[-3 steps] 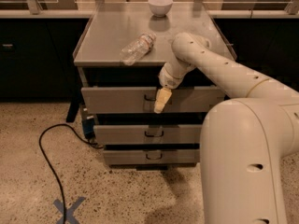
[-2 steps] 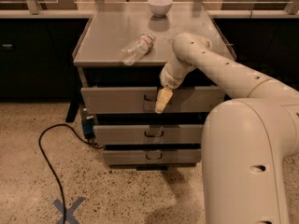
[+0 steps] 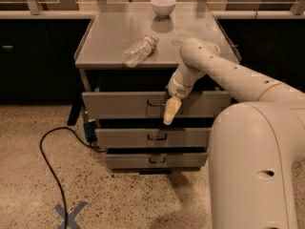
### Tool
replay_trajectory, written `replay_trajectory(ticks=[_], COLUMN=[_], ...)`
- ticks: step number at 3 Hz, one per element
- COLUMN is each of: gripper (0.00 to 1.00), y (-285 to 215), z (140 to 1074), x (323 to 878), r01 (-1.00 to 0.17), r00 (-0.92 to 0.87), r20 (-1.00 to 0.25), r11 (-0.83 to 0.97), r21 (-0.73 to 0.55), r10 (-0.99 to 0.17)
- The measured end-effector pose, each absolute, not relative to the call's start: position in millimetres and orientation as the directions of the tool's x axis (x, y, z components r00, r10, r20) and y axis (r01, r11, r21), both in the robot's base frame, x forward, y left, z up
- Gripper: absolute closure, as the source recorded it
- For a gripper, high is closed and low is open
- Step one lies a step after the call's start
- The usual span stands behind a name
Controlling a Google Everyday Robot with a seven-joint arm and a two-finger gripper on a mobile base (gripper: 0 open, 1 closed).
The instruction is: Open top drawer
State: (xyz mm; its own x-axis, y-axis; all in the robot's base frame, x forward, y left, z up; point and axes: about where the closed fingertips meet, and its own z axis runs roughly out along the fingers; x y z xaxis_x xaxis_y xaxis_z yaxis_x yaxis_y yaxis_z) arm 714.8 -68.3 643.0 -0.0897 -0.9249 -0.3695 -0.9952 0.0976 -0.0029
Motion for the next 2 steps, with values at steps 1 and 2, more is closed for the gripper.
replay_trajectory(ticks=[1,2], gripper=[0.00,0.00], y=[-67.2,-68.5], z=[641.5,641.0], x=[714.9,710.0], r01=[-0.995,-0.996], r00=[-0.088,-0.090], r20=[-0.367,-0.361], r11=[0.095,0.090], r21=[-0.001,0.016], r10=[-0.926,-0.928])
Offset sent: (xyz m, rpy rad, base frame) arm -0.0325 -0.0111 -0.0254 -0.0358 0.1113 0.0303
